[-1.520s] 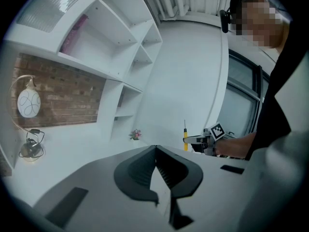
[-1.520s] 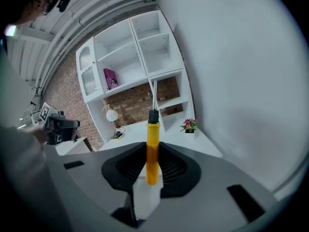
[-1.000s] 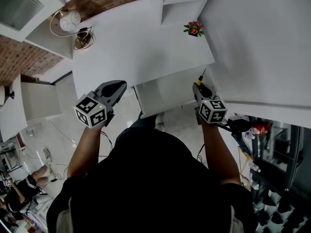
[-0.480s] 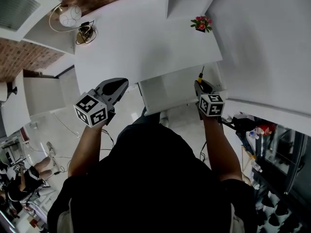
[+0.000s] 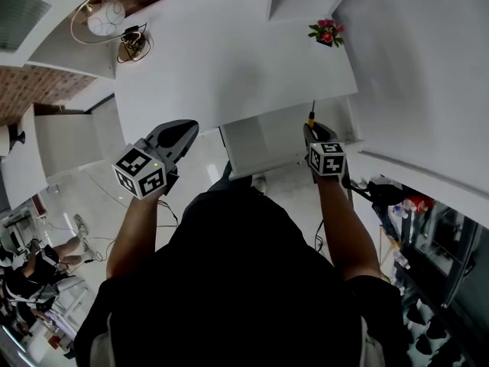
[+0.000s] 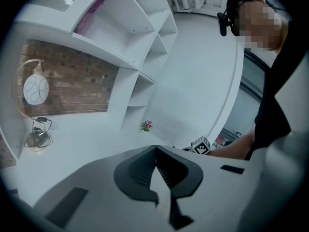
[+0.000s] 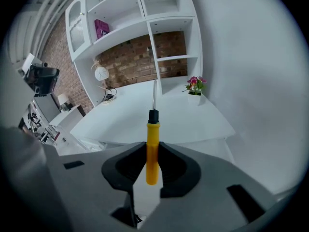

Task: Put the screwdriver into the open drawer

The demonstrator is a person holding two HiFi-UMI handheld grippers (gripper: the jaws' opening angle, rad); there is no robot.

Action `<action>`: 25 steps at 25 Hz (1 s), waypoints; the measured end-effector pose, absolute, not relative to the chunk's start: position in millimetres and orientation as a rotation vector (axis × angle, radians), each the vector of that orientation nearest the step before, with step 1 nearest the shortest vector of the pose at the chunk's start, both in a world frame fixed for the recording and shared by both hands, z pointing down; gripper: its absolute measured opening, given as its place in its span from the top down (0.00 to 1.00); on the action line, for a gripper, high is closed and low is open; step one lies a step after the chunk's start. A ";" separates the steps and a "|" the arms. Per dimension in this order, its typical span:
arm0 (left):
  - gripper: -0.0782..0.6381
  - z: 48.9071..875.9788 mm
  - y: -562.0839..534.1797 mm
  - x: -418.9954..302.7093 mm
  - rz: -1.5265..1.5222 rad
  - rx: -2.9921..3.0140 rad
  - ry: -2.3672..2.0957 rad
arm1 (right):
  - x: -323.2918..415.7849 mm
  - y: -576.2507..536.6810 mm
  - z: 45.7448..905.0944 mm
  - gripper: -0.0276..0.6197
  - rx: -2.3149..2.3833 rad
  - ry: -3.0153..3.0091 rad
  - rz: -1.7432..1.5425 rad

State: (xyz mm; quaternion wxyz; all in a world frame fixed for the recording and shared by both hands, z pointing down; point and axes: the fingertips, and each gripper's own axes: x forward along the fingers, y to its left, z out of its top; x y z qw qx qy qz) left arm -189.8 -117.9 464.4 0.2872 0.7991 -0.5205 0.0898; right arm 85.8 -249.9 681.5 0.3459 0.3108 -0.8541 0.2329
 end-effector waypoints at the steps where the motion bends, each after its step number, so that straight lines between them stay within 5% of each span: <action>1: 0.87 466.9 -119.1 -190.6 0.239 2.131 -1.387 | 85.3 -249.8 687.2 0.82 0.801 -2.206 0.606; 25: 0.87 512.1 -131.7 -209.8 0.256 2.039 -1.341 | 99.9 -239.7 789.9 0.82 0.633 -1.990 0.568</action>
